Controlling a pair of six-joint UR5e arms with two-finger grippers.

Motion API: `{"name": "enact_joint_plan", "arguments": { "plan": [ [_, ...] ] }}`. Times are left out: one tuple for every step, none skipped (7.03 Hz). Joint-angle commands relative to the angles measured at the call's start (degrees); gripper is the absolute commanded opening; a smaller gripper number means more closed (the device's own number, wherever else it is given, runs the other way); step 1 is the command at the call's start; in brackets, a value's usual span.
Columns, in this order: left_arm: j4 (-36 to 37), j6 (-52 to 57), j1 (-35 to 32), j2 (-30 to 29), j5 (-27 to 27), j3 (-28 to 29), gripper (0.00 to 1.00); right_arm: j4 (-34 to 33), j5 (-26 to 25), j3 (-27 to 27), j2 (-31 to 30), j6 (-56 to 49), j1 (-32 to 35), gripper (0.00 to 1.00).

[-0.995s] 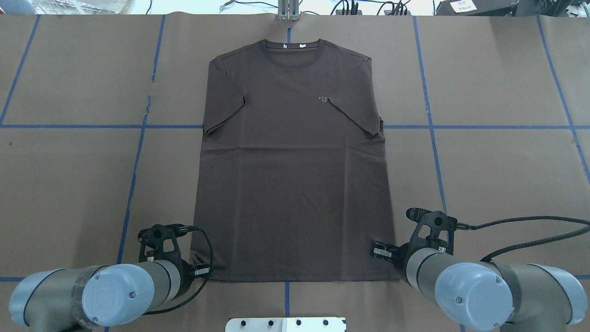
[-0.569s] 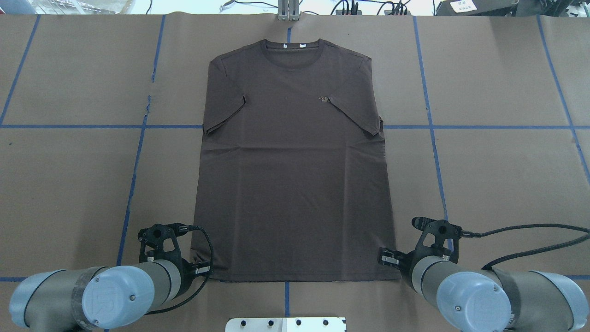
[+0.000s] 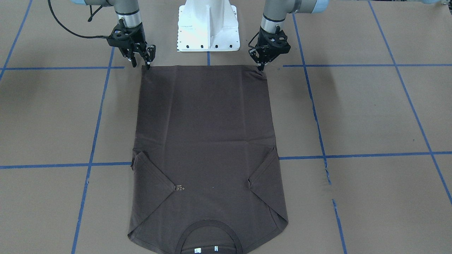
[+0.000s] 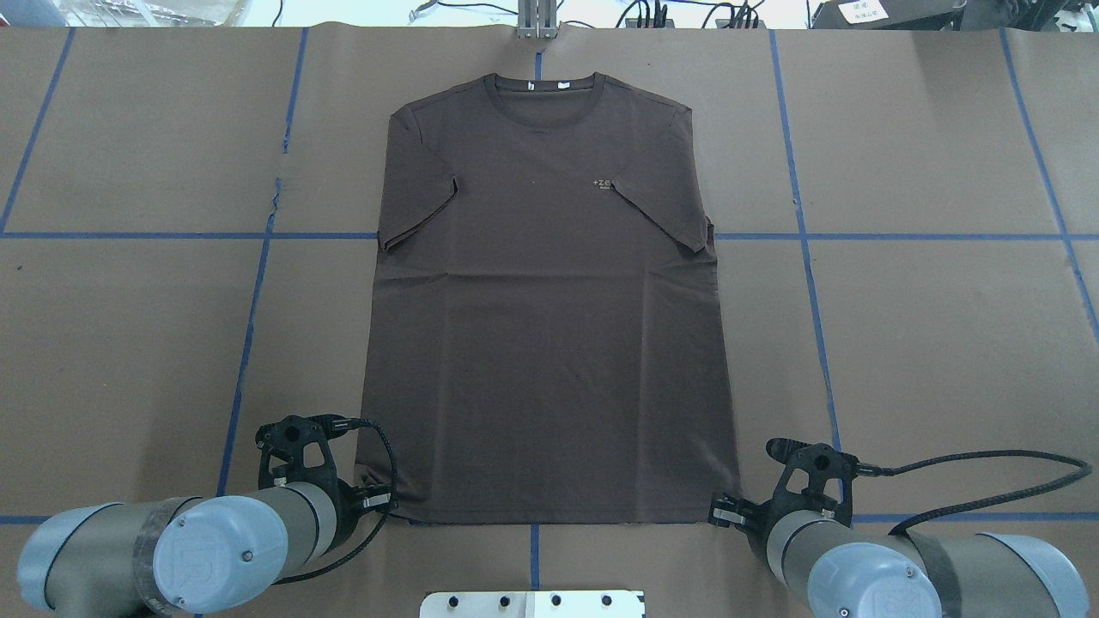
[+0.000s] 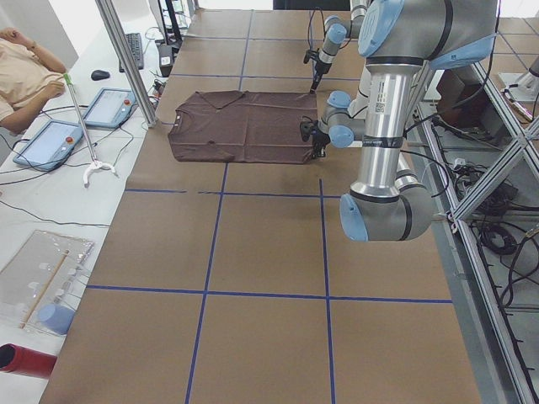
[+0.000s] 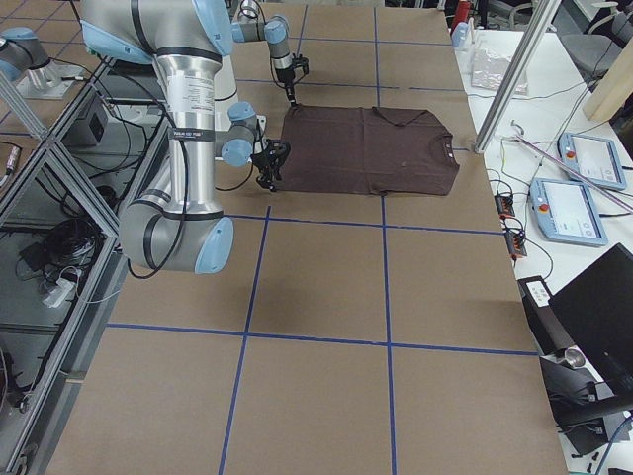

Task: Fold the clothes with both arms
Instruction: 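Lower both grippers and pinch the hem corners nearest the robot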

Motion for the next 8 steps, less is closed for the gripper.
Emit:
{"name": "enact_joint_plan", "arguments": {
  "plan": [
    [0.0,0.01,0.0,0.02,0.08,0.0,0.0,0.07,-0.14,-0.64,0.23,0.37,-0.75,0.59],
    [0.09,0.01,0.0,0.02,0.08,0.0,0.0,0.07,-0.14,-0.64,0.4,0.63,-0.93,0.58],
    [0.09,0.01,0.0,0.02,0.08,0.0,0.0,0.07,-0.14,-0.64,0.49,0.64,-1.01,0.52],
    [0.09,0.01,0.0,0.02,0.08,0.0,0.0,0.07,-0.4,-0.73,0.58,0.81,-1.19,0.46],
    [0.09,0.01,0.0,0.02,0.08,0.0,0.0,0.07,-0.58,-0.9,0.58,0.73,-1.36,0.41],
    [0.09,0.01,0.0,0.02,0.08,0.0,0.0,0.07,-0.58,-0.9,0.67,0.72,-1.45,0.4],
    [0.09,0.01,-0.09,-0.06,0.08,0.0,0.0,0.07,-0.58,-0.9,0.58,0.72,-1.54,0.4],
    [0.09,0.01,-0.09,-0.06,0.08,0.0,0.0,0.07,-0.58,-0.99,0.58,0.81,-1.54,0.4]
  ]
}}
